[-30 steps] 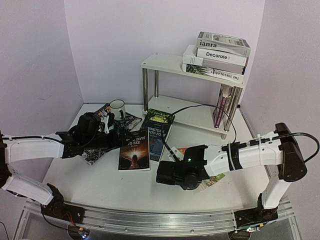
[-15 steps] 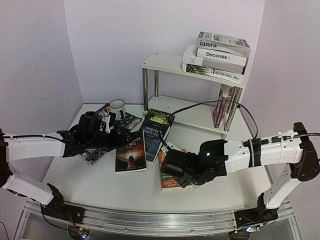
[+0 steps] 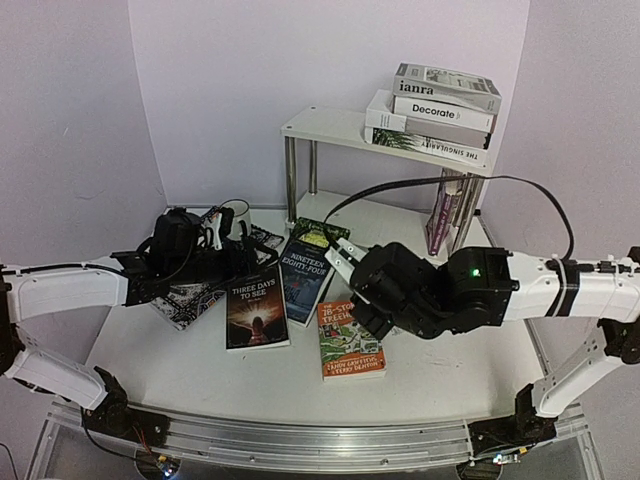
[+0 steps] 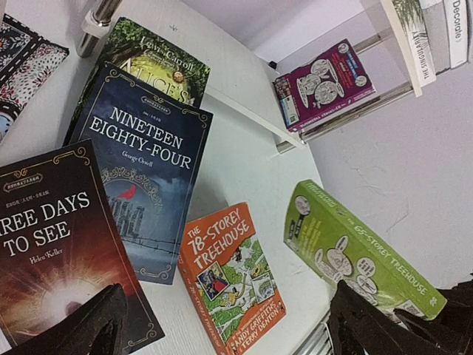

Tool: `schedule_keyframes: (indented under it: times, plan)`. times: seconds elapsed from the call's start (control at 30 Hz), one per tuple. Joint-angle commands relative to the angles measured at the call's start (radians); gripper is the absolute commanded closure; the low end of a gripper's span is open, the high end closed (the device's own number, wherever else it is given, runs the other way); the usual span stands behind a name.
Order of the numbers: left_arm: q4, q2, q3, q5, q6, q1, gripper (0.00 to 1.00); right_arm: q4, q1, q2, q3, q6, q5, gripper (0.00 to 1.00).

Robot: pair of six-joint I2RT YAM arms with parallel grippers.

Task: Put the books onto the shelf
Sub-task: Pass from the right arm to the left

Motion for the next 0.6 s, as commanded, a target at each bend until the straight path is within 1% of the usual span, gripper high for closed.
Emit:
schedule_keyframes:
  times: [0.0, 0.13, 0.17, 0.23, 0.27, 0.33, 0.47, 0.57]
  plan:
    - [0.091, -0.036, 0.030, 0.053, -0.011, 0.017, 0.04, 0.208, -0.125, -0.077, 0.012, -0.055, -0.186, 1.00]
    - [0.134, -0.016, 0.058, 0.129, -0.054, 0.034, 0.04, 0.361, -0.164, -0.102, 0.009, -0.100, -0.303, 1.00]
    - [0.182, -0.020, 0.048, 0.167, -0.060, 0.037, 0.04, 0.388, -0.172, -0.107, 0.006, -0.100, -0.320, 1.00]
    - [0.348, -0.042, 0.001, 0.232, -0.079, 0.039, 0.04, 0.440, -0.201, -0.116, 0.005, -0.079, -0.356, 1.00]
    - [0.405, -0.058, -0.023, 0.249, -0.088, 0.040, 0.04, 0.461, -0.216, -0.121, 0.006, -0.062, -0.380, 1.00]
    - [0.464, -0.066, -0.040, 0.271, -0.092, 0.043, 0.04, 0.500, -0.245, -0.130, 0.016, -0.022, -0.433, 1.00]
    - [0.501, -0.052, -0.015, 0.315, -0.098, 0.050, 0.04, 0.565, -0.278, -0.134, 0.079, 0.046, -0.523, 1.00]
    - [0.503, -0.029, 0.005, 0.345, -0.132, 0.079, 0.04, 0.584, -0.281, -0.134, 0.139, 0.074, -0.573, 1.00]
